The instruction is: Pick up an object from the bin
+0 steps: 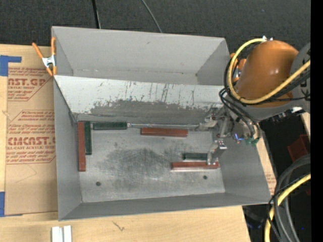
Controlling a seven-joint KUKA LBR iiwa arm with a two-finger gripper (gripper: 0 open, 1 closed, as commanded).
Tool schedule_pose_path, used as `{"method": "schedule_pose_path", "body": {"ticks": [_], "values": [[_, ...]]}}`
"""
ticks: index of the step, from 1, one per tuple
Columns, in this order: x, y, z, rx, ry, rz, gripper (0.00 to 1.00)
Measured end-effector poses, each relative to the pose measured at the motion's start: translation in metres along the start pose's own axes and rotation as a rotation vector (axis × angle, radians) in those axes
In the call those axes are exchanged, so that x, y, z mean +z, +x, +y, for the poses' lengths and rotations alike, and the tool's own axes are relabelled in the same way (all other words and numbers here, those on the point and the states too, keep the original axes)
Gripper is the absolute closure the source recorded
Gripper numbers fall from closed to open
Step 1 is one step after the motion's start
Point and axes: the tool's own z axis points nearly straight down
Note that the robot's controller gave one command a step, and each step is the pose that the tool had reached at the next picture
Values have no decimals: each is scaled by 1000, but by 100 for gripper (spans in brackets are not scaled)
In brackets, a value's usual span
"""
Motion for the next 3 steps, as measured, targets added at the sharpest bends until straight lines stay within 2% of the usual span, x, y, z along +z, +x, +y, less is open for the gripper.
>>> {"method": "schedule_pose_path", "body": {"ticks": [1, 2, 3], "values": [[0, 0, 0, 0, 0, 0, 0], [51, 15, -4, 2, 1, -6, 0], [137, 12, 8, 54, -1, -9, 100]]}}
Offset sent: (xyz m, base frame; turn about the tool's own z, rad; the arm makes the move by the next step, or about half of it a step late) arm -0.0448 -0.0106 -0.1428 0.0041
